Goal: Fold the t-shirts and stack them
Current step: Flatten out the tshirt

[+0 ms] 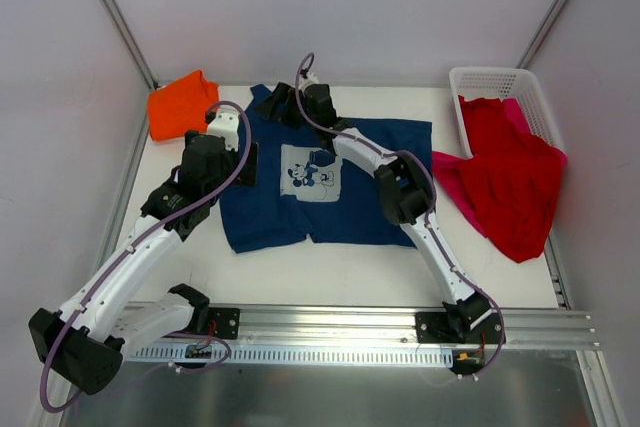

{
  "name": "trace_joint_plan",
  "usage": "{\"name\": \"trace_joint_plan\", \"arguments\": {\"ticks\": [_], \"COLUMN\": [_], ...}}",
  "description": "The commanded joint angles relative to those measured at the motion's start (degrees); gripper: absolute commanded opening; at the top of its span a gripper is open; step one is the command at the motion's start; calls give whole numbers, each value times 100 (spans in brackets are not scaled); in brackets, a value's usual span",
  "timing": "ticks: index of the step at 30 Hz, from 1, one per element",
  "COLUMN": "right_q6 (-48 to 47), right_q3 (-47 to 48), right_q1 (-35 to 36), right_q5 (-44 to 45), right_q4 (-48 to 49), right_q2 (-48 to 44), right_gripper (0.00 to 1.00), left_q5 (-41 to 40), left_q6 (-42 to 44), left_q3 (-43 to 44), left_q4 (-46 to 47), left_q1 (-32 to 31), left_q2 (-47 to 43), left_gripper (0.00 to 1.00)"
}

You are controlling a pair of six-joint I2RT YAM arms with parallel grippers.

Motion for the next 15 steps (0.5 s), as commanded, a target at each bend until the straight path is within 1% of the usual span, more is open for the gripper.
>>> {"name": "trace_joint_plan", "arguments": {"ticks": [1,5,15], "right_q6": [338,435,567], "right_q3": [-159,-318,-670], "right_q1": [9,36,27], "right_q5": [621,1007,1562], "right_q4": [869,949,1045], "right_q2": [49,163,251], "right_gripper": [99,99,99], "left_q5": [-261,-260,-243], "left_q6": [121,121,121], "left_q3": [8,-1,-1], "left_q4": [149,150,141], "left_q1": [7,7,7], "left_q2": [17,52,105], "left_gripper": [99,99,99]}}
